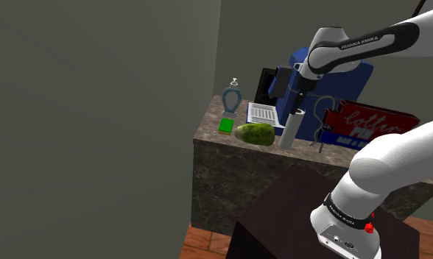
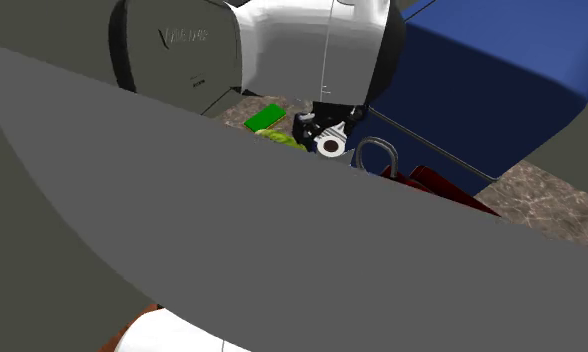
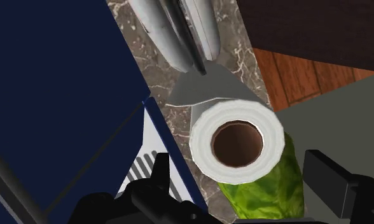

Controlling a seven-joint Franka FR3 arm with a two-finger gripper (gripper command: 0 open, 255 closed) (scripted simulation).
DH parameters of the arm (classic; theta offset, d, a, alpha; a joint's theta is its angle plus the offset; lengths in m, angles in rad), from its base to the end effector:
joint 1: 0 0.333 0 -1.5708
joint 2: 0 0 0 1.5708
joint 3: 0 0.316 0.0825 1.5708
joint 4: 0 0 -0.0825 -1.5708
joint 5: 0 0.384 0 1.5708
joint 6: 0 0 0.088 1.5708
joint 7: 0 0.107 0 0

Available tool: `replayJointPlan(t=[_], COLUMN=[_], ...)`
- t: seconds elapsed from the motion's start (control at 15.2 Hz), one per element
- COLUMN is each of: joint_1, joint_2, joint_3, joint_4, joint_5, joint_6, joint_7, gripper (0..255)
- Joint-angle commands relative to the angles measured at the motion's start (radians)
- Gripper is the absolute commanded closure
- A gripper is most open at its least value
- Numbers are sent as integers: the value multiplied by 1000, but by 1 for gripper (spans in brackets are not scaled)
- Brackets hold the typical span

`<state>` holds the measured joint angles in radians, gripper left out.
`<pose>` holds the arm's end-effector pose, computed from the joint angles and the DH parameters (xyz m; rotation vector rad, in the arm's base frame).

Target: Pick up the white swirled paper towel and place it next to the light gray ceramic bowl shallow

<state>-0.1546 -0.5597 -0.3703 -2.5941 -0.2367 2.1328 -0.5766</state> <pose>0.3287 -0.2019 0.4341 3.0731 0.3338 0.0956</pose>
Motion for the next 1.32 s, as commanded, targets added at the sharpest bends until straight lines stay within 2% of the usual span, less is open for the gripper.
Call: replayJointPlan(t=[0.0, 0.26, 0.73, 0.79, 1.25], joint_1=[0, 1, 1, 1, 1], joint_2=[15, 45, 45, 45, 45], joint_3=[-7, -19, -19, -19, -18], joint_4=[-17, -45, -45, -45, -44], joint_5=[-3, -6, -6, -6, -6], joint_6=[32, 90, 90, 90, 90], joint_7=[-1, -2, -2, -2, -2], gripper=[0, 0, 0, 255, 255])
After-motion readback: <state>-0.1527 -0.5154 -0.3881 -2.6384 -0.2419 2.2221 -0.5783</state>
